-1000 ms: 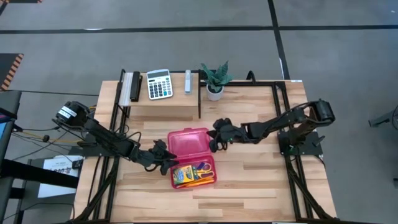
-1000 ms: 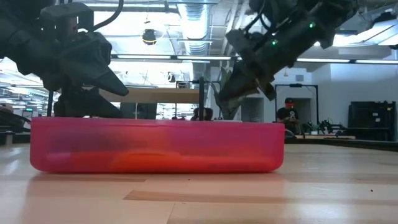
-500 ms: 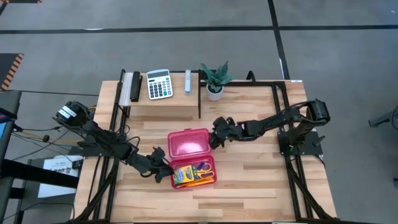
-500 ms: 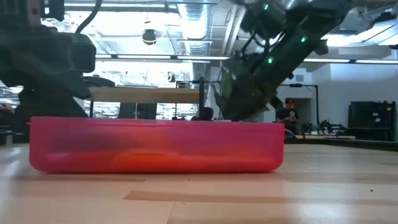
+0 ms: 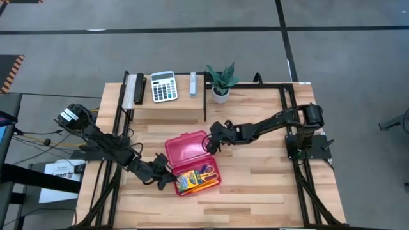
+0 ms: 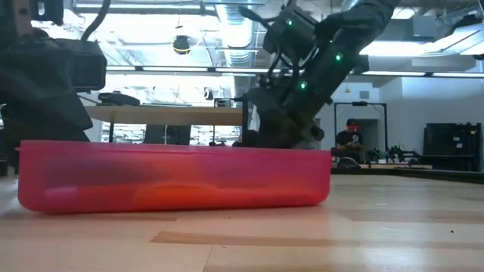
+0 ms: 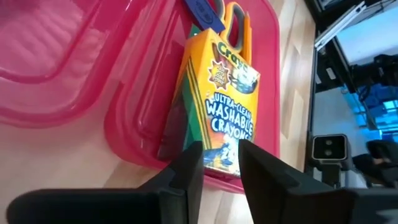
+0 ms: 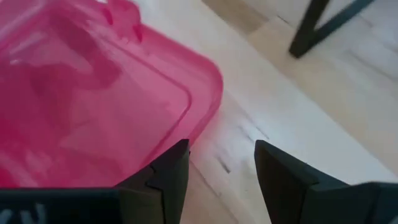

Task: Pack school essentials
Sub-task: Close the red supply box

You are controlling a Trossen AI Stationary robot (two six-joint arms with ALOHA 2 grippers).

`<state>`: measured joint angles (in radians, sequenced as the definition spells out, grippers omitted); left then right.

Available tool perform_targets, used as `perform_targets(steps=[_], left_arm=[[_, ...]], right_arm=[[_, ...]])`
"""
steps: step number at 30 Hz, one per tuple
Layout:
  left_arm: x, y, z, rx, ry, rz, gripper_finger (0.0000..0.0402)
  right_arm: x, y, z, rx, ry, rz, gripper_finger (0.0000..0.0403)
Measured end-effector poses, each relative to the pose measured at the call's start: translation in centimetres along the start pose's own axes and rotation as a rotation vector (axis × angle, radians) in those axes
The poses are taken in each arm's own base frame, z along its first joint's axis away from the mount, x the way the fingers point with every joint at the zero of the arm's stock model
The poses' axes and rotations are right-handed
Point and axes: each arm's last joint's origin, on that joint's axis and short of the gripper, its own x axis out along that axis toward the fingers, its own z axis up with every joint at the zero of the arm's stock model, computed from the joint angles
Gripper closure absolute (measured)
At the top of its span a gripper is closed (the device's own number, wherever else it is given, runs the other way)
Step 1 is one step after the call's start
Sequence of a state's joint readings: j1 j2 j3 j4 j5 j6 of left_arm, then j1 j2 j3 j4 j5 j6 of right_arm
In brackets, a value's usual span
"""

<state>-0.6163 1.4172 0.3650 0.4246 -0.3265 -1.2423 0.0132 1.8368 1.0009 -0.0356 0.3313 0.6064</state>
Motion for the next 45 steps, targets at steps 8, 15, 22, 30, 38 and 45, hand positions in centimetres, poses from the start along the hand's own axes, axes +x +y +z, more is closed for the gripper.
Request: perform_targets(steps=[8,15,22,30,38,45], left_arm=[[0.0,0.5,0.0,0.024,-0.028,0.065,0.0315],[0.0,0.6,0.0,0.059,-0.041,0.078,0.0315],[0.0,0.6,0.1,0.057,-0.047,0.082,0.0315],[0.0,0.7,0.2,0.062,-0.068,0.089,0.0315],[0.0,0.7,0.2,0.062,-0.082,0.093,0.0315],[0.0,0.7,0.2,0.058,-0.093,0.088,0.0315]], right_arm=[[-2.4,0.0,1.8,-0.015,-0.047,0.021,0.0211],[-1.0,-0.1,1.0,-0.016,-0.019,0.001,0.0212],[-0.9,-0.6,1.2,0.016,-0.015,-0.016,0.0212],[0.2,-0.7,0.2,0.036,0.042,-0.014,0.0227],[0.2,-0.6,0.2,0.032,0.049,0.001,0.0287],[-0.9,-0.2,0.7,-0.037,0.03,0.031,0.0391]])
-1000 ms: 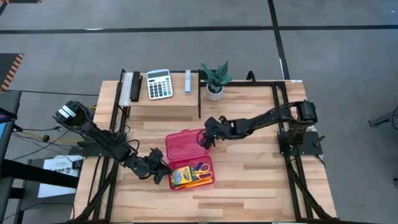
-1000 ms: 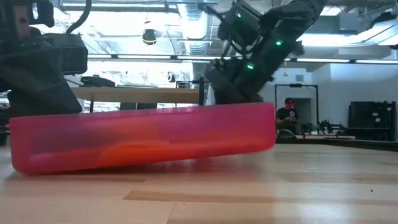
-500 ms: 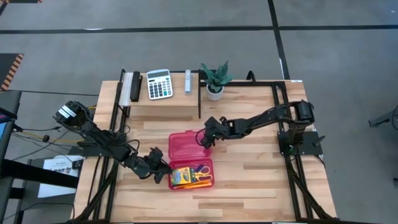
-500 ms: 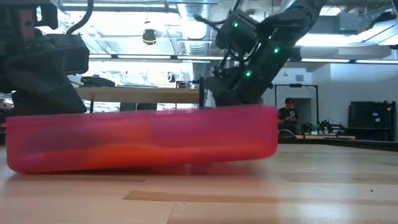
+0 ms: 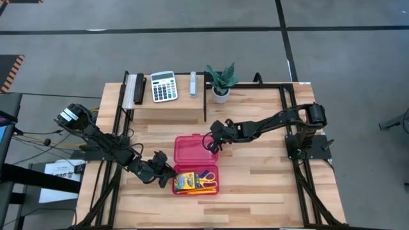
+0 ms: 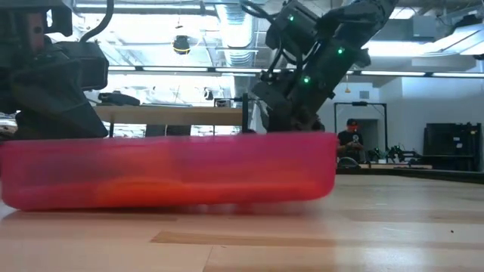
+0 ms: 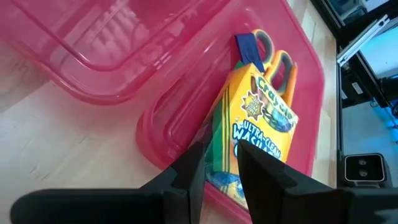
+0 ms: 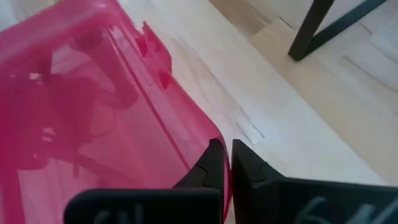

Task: Pack school essentials
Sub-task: Close the red supply box

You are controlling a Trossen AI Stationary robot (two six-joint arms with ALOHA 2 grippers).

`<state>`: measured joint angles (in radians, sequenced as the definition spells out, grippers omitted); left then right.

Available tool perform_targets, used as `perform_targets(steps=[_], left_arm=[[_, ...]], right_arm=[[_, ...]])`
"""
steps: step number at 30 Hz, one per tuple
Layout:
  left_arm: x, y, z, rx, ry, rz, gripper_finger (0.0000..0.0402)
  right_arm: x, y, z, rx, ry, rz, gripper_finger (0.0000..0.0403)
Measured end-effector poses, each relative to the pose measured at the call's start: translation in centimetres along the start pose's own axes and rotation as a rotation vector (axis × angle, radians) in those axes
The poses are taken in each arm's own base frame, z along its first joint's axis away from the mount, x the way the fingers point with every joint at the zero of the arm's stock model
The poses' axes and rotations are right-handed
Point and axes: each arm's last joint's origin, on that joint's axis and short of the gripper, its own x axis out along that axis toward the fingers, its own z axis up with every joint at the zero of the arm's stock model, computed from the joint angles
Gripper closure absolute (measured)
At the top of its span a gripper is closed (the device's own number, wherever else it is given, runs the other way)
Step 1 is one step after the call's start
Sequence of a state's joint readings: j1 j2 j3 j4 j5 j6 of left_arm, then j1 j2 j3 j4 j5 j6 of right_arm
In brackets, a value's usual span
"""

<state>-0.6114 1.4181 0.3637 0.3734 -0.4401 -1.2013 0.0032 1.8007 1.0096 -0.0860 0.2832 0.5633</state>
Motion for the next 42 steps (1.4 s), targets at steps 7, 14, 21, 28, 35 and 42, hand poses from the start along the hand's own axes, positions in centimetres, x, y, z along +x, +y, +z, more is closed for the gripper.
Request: perform_targets(steps=[7,14,21,28,35,42], left_arm=[[0.1,0.0,0.3,-0.021,-0.032,-0.003,0.0315],[0.3,0.1,0.8,-0.035,-0.047,-0.001,0.0315],[0.3,-0.4,1.5,-0.051,-0.033,-0.069,0.0315],[-3.0,-3.1,3.7,-0.084,-0.071,-0.338,0.0315],[-7.3,-3.2,5.6,-0.115,-0.172,-0.367,0.0315],[-8.9,-2.3,6.3,-0.116,-0.241,-0.311,0.0315]], right_arm=[[-1.2,1.9,-0.3,-0.075,-0.06,0.001,0.0396],[-3.1,5.3,-0.1,-0.249,-0.192,-0.057,0.0399],[-4.7,7.3,0.4,-0.374,-0.255,-0.149,0.0399],[-5.2,7.6,0.0,-0.447,-0.287,-0.232,0.04],[-5.3,7.8,-0.1,-0.461,-0.296,-0.248,0.04],[-5.3,7.8,-0.1,-0.506,-0.295,-0.255,0.0401]])
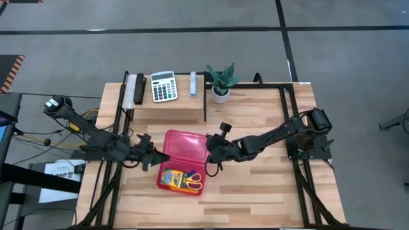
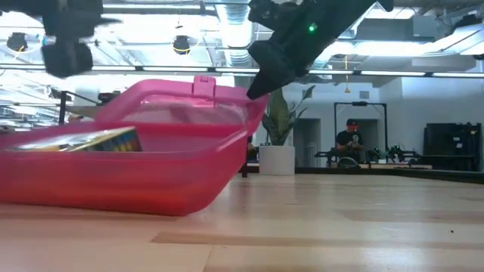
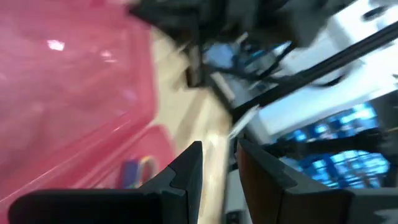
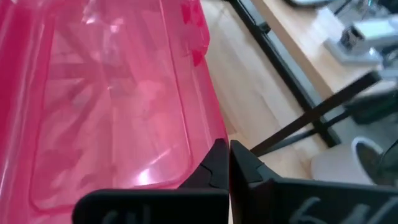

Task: Pack school essentials
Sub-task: Close the red supply box

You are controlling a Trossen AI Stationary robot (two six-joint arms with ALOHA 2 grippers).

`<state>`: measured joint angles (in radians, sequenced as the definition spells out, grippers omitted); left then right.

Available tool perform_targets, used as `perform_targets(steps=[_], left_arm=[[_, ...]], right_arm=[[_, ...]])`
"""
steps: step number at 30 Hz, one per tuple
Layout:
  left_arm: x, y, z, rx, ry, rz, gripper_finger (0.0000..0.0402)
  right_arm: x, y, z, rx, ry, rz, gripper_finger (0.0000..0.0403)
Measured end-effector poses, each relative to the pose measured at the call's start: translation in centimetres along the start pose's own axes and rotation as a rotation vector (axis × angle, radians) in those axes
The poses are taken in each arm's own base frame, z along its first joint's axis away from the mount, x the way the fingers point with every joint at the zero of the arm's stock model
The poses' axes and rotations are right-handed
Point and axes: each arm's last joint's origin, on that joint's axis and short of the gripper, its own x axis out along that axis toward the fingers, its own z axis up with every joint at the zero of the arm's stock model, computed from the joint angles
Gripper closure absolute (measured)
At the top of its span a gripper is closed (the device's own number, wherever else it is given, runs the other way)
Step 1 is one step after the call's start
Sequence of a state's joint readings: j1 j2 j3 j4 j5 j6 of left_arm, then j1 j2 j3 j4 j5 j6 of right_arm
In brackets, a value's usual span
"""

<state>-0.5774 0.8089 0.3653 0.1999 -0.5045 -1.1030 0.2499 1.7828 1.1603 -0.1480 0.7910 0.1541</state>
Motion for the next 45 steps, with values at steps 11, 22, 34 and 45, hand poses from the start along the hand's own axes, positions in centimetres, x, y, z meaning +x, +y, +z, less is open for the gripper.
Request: perform_targets(steps=[11,22,34,45], left_arm=[[-3.7,-1.4,3.3,0.079,-0.248,-0.116,0.0315],[-3.3,-0.9,3.0,0.099,-0.251,-0.04,0.0315],[-1.4,-0.3,1.4,0.061,-0.191,0.031,0.0315],[-0.9,-0.5,1.7,0.09,-0.231,0.026,0.0315]], right_arm=[[-3.1,3.0,0.6,-0.227,-0.138,0.003,0.0402],[-7.1,6.0,0.4,-0.367,-0.253,-0.003,0.0402],[-10.4,8.0,-0.5,-0.455,-0.316,0.043,0.0402],[-9.0,6.8,-0.1,-0.484,-0.272,-0.126,0.0402]])
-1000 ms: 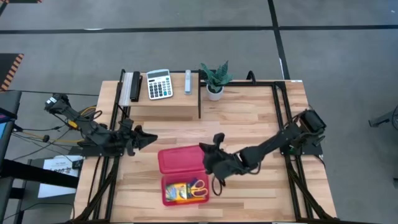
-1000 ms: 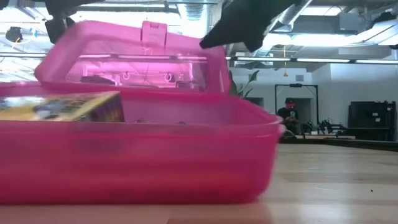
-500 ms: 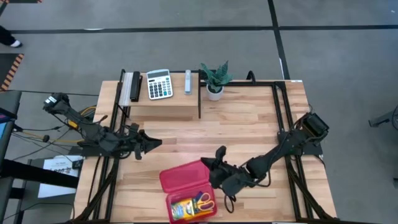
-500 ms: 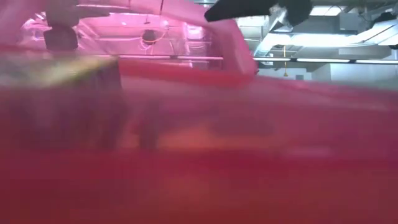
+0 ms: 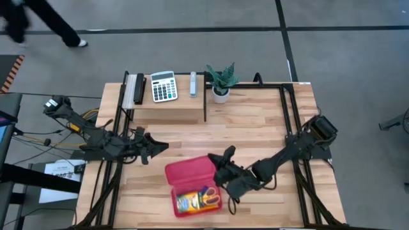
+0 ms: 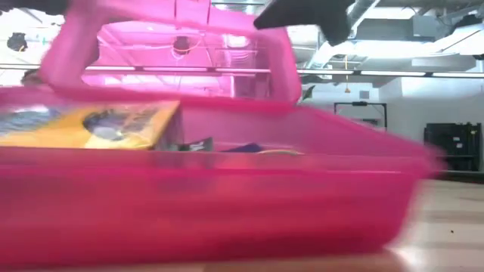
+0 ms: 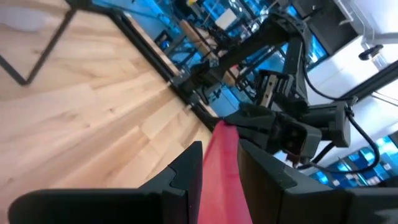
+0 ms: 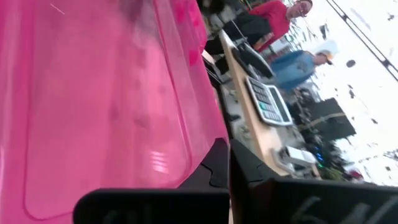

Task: Pack school essentials
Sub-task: Close the red supply box

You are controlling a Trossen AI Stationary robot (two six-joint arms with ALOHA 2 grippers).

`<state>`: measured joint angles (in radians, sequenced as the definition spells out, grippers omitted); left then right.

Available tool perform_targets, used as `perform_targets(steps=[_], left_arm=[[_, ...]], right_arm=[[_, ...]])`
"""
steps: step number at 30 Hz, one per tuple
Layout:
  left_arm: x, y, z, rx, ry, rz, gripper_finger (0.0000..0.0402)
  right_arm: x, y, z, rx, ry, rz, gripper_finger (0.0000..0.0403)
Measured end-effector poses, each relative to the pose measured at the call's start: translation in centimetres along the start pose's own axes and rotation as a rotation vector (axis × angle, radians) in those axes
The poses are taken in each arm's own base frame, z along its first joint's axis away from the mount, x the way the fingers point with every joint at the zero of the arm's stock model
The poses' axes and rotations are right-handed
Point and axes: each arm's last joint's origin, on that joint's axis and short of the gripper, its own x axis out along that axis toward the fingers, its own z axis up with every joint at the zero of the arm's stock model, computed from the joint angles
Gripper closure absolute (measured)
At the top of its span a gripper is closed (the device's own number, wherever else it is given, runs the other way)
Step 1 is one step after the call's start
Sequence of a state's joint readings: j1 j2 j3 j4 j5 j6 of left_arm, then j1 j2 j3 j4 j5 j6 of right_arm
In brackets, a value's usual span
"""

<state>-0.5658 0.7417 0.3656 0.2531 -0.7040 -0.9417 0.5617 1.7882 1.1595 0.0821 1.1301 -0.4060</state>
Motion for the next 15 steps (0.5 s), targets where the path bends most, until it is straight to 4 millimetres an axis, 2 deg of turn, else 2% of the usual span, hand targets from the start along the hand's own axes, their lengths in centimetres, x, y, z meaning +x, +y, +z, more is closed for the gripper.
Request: perform_targets(steps=[5,9,12,15], left_arm=[[-0.2,0.0,0.6,0.023,-0.022,-0.01,0.0315],[-0.6,-0.2,1.0,0.06,-0.031,-0.031,0.0315],[-0.9,-0.3,1.2,0.067,-0.026,-0.059,0.0315],[-1.1,-0.9,0.8,0.067,0.056,-0.157,0.0315]], right_arm=[[2.1,-0.7,-1.2,0.034,0.058,-0.034,0.0402],[3.0,-0.9,-2.1,0.013,0.095,-0.044,0.0402],[3.5,0.0,-2.7,-0.021,0.116,-0.05,0.0402],[3.6,0.7,-2.8,-0.035,0.121,-0.062,0.0402]])
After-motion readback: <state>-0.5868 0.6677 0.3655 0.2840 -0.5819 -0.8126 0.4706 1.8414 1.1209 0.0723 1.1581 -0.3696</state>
